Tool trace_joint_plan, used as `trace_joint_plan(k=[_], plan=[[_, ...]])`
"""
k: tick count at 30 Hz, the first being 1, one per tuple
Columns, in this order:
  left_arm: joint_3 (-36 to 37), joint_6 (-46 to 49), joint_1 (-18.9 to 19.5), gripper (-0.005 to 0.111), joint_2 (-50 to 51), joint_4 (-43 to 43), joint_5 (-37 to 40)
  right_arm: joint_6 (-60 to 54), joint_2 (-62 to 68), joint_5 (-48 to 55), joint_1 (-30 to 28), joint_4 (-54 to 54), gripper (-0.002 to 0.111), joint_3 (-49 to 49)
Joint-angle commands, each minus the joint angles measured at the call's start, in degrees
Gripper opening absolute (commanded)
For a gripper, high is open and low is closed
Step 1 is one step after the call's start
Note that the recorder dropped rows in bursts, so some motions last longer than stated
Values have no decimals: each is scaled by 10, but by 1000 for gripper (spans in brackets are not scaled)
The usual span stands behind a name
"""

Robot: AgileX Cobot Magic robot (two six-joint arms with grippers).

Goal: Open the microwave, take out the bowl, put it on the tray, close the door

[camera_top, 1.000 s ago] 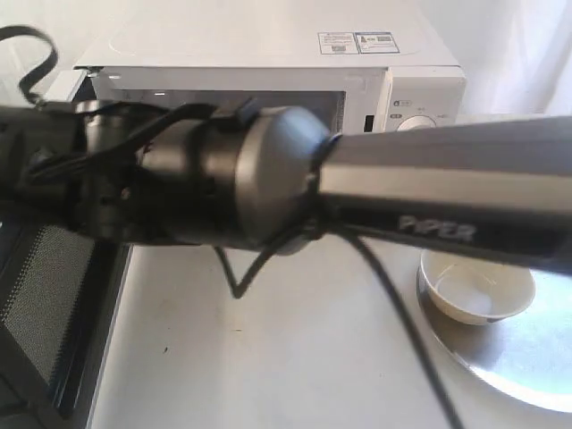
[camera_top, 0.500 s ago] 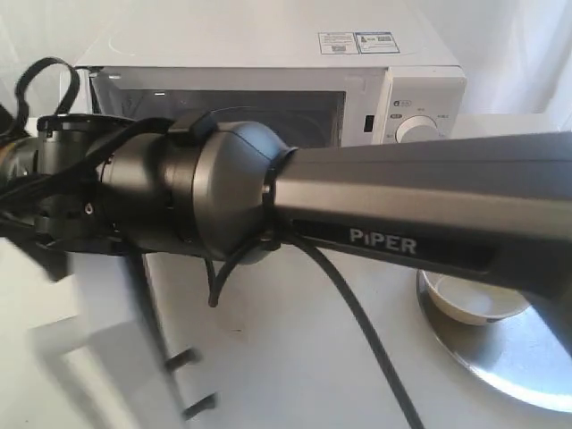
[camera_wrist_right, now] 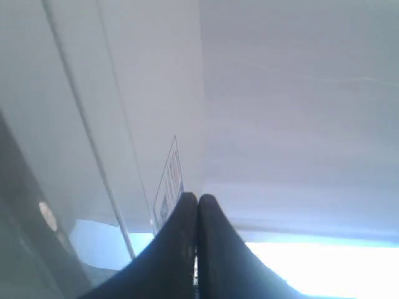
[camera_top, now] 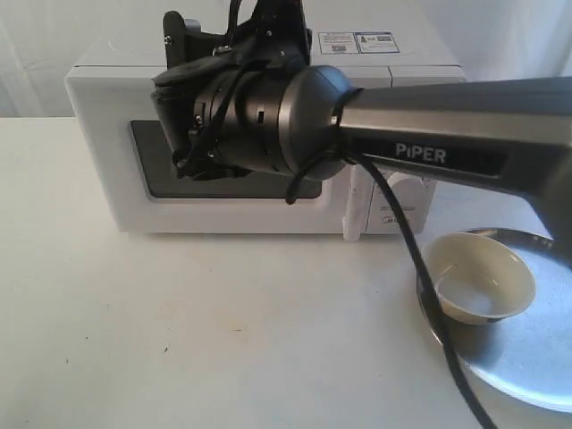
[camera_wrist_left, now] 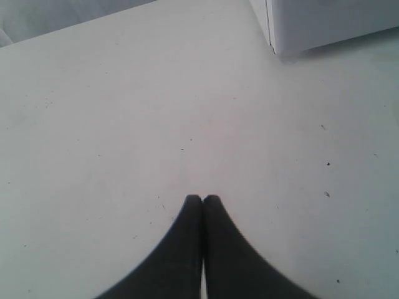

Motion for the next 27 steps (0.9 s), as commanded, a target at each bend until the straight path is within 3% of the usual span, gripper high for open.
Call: trace_joint_plan(k=[1, 4, 6, 10, 16, 22, 27], plan=[[-1, -2, 1, 0, -1, -5, 1, 97, -13, -37, 4, -1, 0, 0], [-1, -2, 1, 0, -1, -5, 1, 337, -64, -102, 22, -25, 0, 16], [-1, -2, 1, 0, -1, -5, 1, 350, -117, -132, 28, -31, 0, 48], [-1, -2, 1, 0, -1, -5, 1, 341, -229, -24, 56, -27, 0, 174], [-1, -2, 1, 0, -1, -5, 1, 374, -360, -17, 116, -27, 0, 354], [-1, -2, 1, 0, -1, -5, 1, 498, -478, -9, 184, -26, 0, 520], [-1, -2, 1, 0, -1, -5, 1, 676, -554, 27, 246, -102, 0, 650]])
